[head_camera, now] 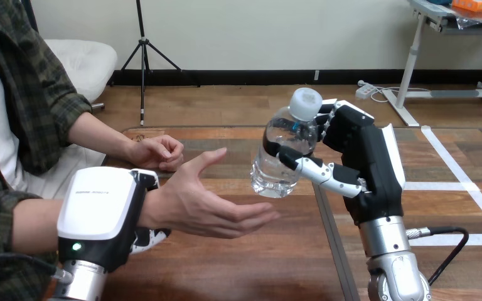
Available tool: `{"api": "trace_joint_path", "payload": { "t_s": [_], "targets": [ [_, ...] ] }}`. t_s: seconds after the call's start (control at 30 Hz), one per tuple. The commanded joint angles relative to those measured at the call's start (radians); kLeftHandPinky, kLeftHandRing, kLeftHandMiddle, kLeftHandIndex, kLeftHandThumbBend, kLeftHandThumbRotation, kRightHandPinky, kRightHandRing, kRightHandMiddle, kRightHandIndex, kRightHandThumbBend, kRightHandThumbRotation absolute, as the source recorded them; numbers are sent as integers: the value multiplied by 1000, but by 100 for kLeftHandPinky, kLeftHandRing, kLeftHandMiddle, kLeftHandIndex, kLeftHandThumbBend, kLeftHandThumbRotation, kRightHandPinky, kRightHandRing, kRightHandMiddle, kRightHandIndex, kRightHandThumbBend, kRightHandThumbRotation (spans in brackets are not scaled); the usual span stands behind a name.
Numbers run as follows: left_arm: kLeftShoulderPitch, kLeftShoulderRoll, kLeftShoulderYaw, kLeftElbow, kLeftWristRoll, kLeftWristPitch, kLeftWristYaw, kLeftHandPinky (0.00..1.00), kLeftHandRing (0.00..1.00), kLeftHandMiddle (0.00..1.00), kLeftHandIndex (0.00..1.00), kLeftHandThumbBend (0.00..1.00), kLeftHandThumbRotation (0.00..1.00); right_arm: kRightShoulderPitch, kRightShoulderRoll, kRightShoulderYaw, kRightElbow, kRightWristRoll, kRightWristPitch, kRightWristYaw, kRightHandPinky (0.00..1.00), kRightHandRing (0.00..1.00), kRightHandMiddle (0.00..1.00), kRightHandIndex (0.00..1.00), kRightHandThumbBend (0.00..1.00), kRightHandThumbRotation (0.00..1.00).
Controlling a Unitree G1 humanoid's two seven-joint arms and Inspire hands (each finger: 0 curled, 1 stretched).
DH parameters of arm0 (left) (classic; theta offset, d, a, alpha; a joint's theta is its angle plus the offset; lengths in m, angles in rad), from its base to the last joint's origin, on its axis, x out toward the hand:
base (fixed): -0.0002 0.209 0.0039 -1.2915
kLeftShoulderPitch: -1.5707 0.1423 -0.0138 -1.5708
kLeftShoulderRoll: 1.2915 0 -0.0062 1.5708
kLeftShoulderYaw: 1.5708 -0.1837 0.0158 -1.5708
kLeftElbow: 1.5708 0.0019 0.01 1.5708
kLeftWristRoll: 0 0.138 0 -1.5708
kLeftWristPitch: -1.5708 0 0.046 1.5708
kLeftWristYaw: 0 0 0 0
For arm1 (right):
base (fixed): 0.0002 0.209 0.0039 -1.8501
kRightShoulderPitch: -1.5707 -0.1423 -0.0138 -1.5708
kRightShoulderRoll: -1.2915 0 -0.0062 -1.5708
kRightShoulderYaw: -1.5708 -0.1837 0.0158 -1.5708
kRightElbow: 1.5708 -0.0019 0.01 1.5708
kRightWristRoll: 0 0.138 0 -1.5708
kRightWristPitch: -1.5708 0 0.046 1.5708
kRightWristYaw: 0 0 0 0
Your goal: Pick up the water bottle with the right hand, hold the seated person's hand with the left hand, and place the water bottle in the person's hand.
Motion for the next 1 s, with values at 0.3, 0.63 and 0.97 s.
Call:
{"api": "trace_joint_path", "payload": {
  "t_s": [0.3, 0.63, 0.97],
  "targets": [
    [-18, -30, -2, -91, 13, -18, 23, 21, 23, 27, 28, 83, 0, -23, 18, 21, -125, -36, 2, -15, 36, 42, 48, 51, 69, 0],
    [-16, -39, -3, -100, 19, -21, 10, 21, 24, 28, 28, 81, 0, 0, 25, 48, -158, -31, 12, -4, 37, 42, 48, 50, 69, 0],
    [-15, -42, -3, -96, 21, -31, 8, 21, 23, 28, 28, 82, 0, 30, 23, 77, -196, -41, 6, 10, 36, 41, 47, 50, 67, 0]
  ]
}}
